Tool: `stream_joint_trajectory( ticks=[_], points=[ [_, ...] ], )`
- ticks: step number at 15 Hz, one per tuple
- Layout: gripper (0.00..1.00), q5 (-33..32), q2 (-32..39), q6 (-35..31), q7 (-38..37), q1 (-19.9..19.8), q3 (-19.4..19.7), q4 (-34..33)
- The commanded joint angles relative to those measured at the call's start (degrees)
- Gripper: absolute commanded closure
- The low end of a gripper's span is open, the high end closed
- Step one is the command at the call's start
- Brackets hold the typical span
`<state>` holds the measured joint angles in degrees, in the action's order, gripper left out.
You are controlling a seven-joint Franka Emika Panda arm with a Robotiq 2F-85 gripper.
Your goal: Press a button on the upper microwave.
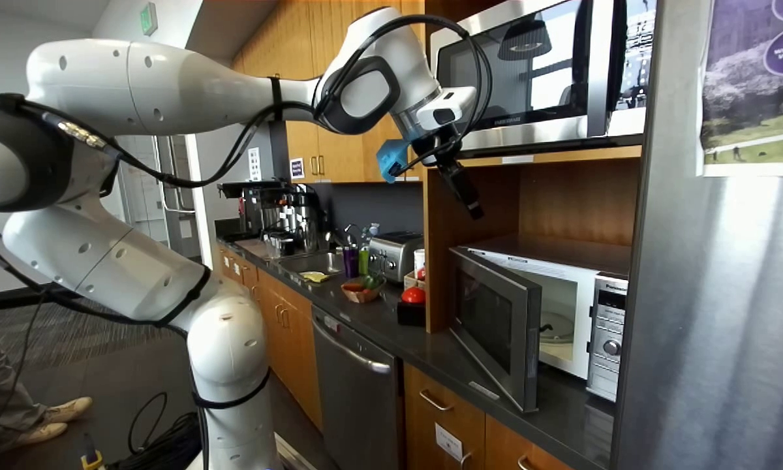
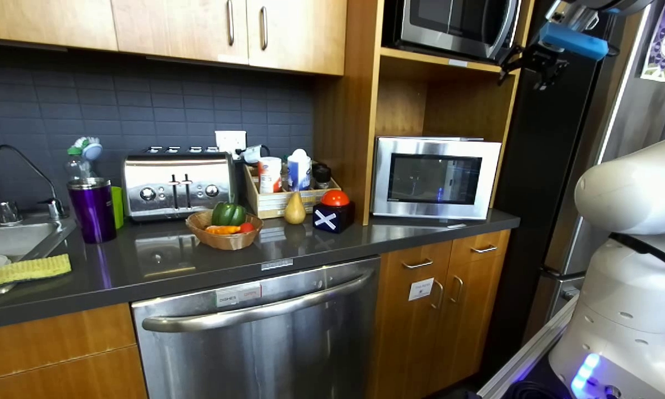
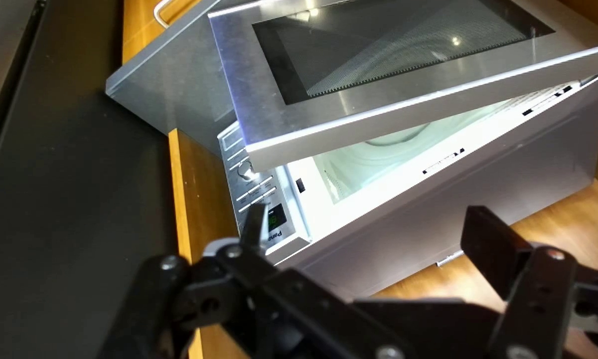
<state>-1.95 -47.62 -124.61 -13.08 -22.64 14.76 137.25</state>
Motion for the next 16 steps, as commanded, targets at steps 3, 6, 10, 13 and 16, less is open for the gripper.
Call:
stream_joint_trajectory(
  ticks=[3, 6, 10, 13, 16],
  points=[
    [0.0, 0.36, 0.15, 0.1, 0.28, -0.37, -0.24, -0.15],
    [0.0, 0.36, 0.15, 0.1, 0.28, -0.37, -0.24, -0.14],
    [0.0, 0.36, 0.15, 0.09, 0.27, -0.37, -0.24, -0.14],
    [0.0, 0.56, 1.0, -0.38, -0.41, -0.27, -0.64, -0.53],
    [0.0, 0.56, 2.2, -1.06, -0.58, -0.3, -0.52, -1.9]
  ],
)
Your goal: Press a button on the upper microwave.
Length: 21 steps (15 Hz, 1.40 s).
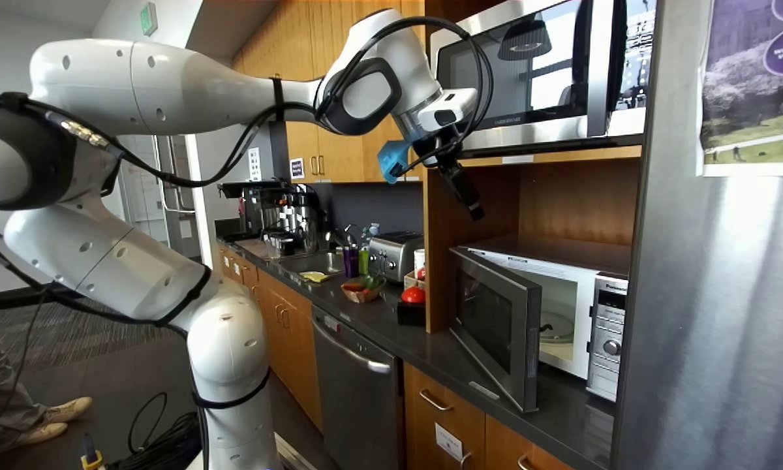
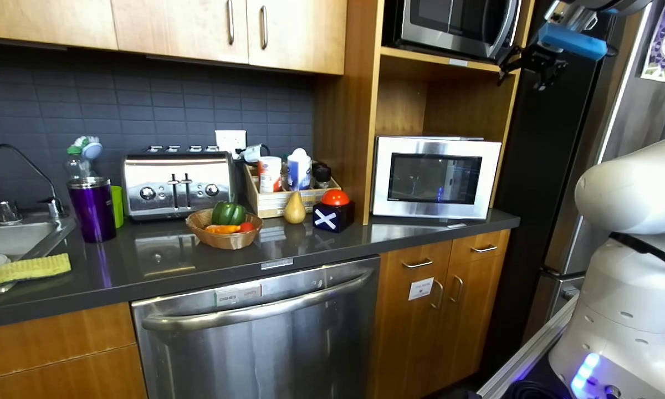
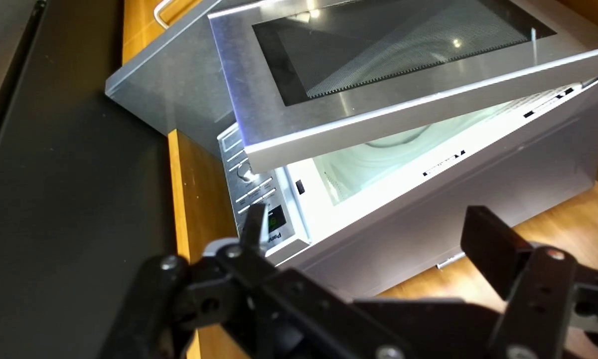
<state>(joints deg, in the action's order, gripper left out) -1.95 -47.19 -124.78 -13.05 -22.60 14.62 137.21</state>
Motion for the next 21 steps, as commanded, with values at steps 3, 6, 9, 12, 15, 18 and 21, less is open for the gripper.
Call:
stream_joint_trajectory(
  ticks=[3, 6, 9, 12, 15, 18, 21],
  points=[
    [0.0, 0.74, 3.06, -1.79, -0.59, -0.31, 0.01, -3.53],
    [0.0, 1.48, 3.99, -2.61, -1.19, -0.25, 0.41, -4.94],
    [0.0, 2.89, 4.84, -3.72, -2.44, -0.49, 0.85, -6.11],
    [0.14, 4.71, 5.08, -4.64, -3.2, -0.54, 1.65, -6.87],
    [0.48, 6.55, 5.15, -5.28, -3.6, -0.55, 2.61, -7.69],
    [0.72, 8.37, 5.08, -6.34, -4.08, -0.38, 3.19, -7.9],
    [0.94, 10.57, 5.17, -8.16, -4.59, -0.08, 3.29, -7.92]
  ],
)
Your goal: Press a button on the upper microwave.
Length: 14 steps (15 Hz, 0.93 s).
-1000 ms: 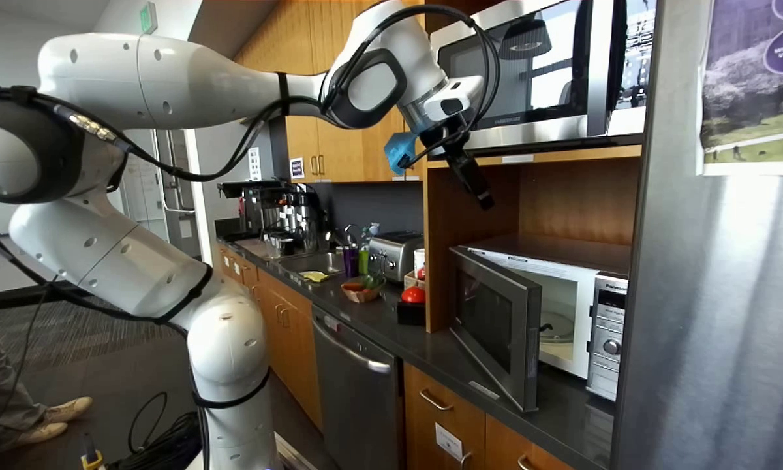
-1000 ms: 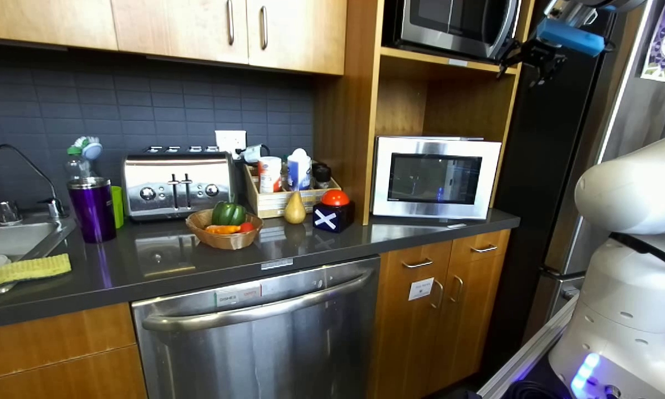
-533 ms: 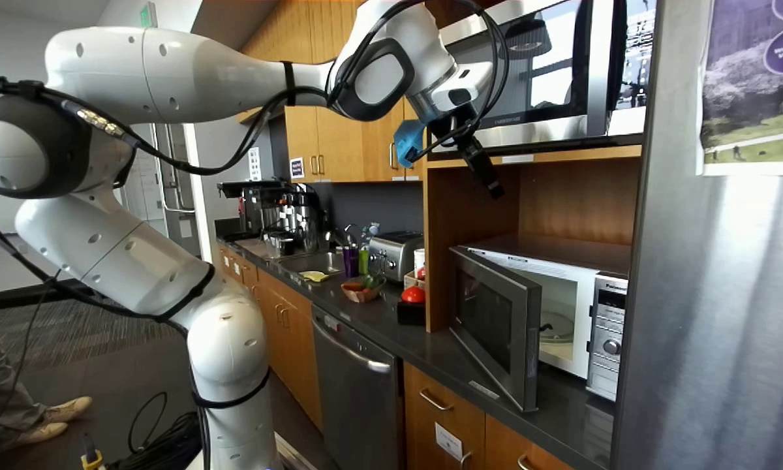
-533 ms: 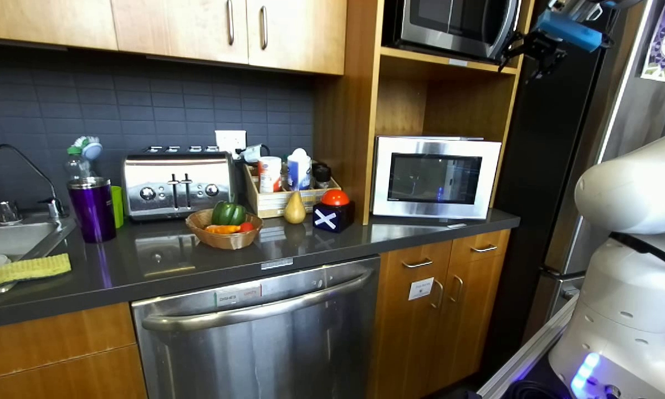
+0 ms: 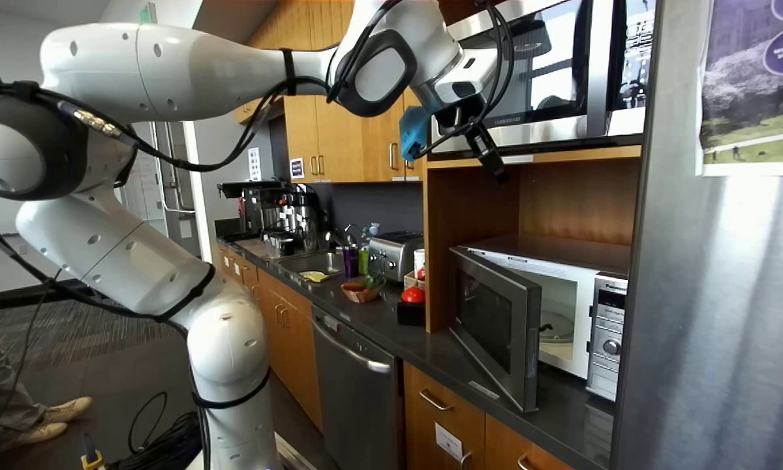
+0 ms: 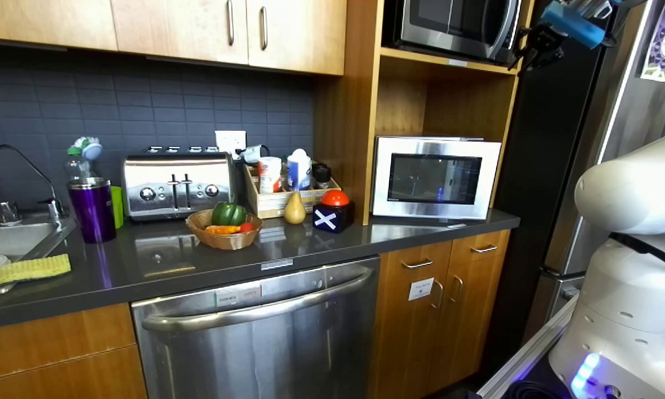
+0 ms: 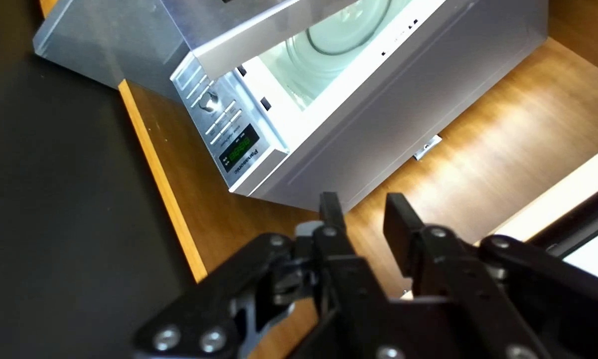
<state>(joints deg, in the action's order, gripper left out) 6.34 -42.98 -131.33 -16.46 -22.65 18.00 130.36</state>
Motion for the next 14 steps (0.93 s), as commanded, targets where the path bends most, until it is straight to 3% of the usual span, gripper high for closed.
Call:
stream_joint_trajectory(
  ticks=[1, 14],
  points=[
    [0.99, 2.89, 1.08, -2.26, -1.24, 0.08, -0.17, -1.12],
    [1.0, 6.15, 1.74, -12.95, -5.59, -0.89, -0.45, -1.29]
  ],
)
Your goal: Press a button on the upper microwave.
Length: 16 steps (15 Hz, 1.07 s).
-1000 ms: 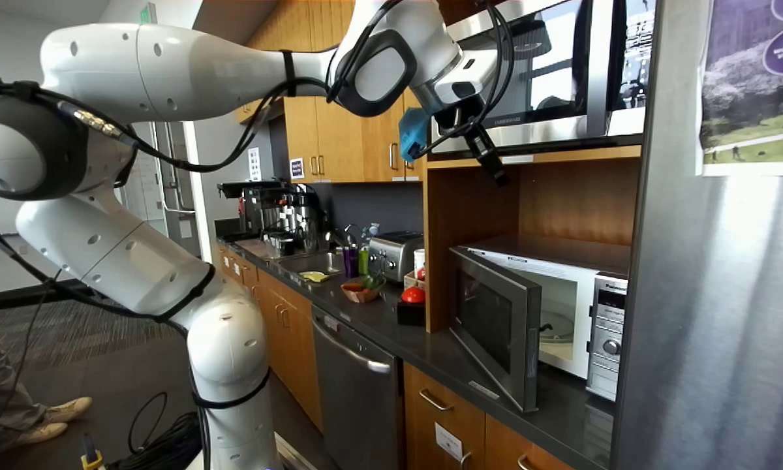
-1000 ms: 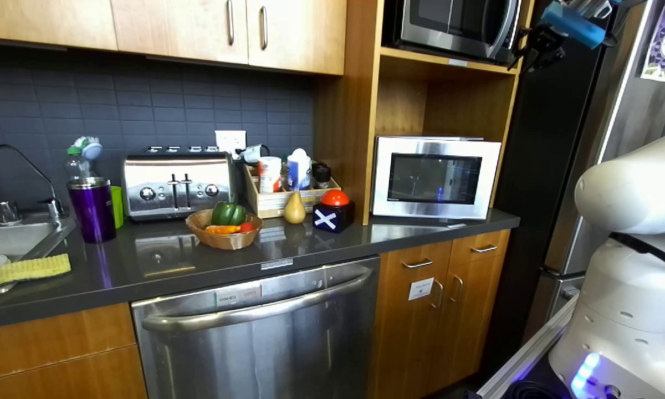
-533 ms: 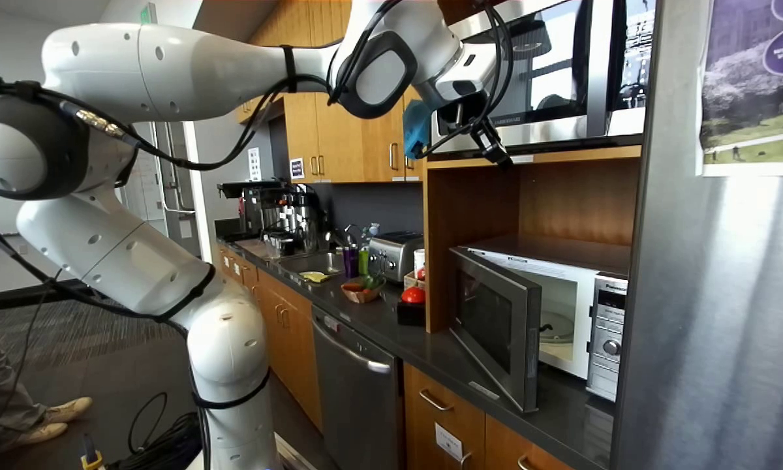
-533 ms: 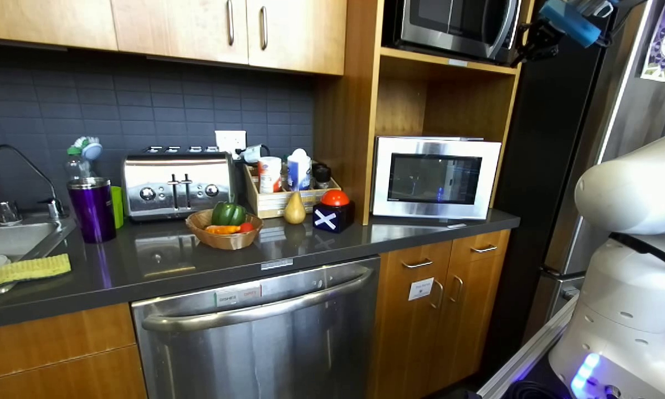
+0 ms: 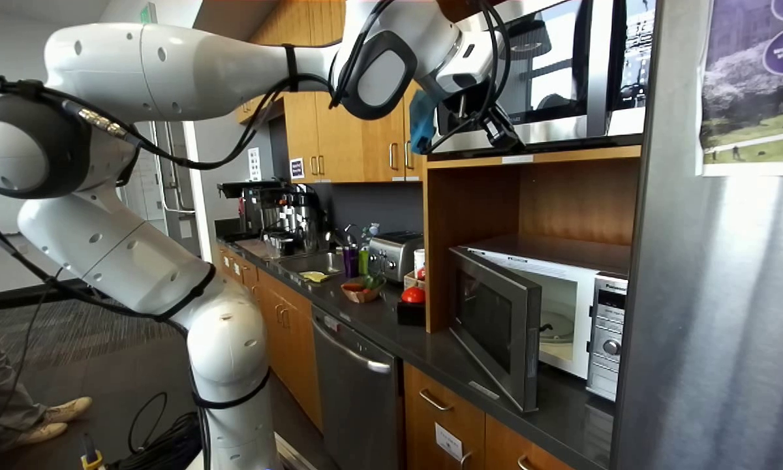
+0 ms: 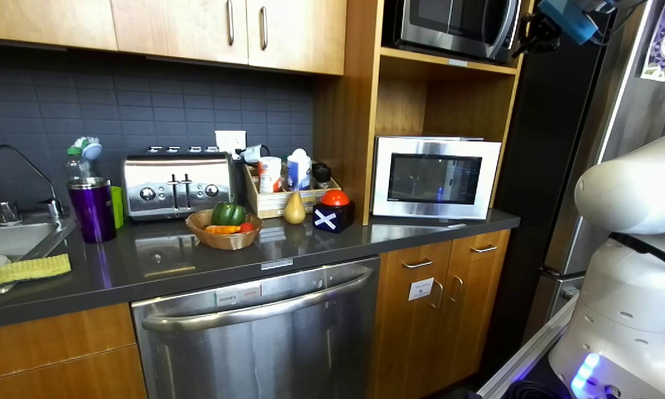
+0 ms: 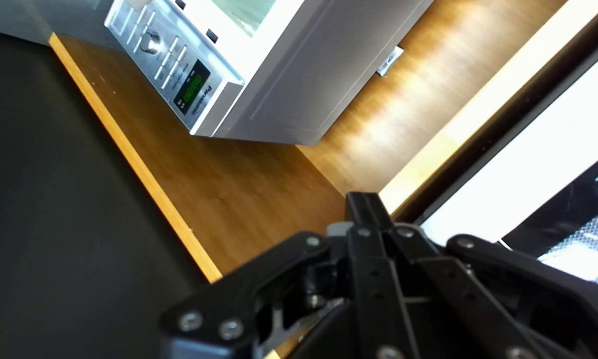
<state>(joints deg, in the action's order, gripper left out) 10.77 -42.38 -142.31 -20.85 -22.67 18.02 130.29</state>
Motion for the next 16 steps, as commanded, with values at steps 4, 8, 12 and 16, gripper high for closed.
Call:
stream_joint_trajectory(
  ticks=[4, 8, 12, 16],
  points=[
    [1.0, 2.81, 1.53, -4.91, -2.38, -0.77, -0.05, -1.7],
    [1.0, 6.05, 2.25, -7.35, -3.0, 0.03, 0.9, -2.78],
    [1.0, 9.3, 3.56, -9.69, -3.29, 0.59, 1.55, -3.98],
    [1.0, 11.64, 4.86, -11.5, -3.13, 1.14, 2.09, -5.16]
  ],
)
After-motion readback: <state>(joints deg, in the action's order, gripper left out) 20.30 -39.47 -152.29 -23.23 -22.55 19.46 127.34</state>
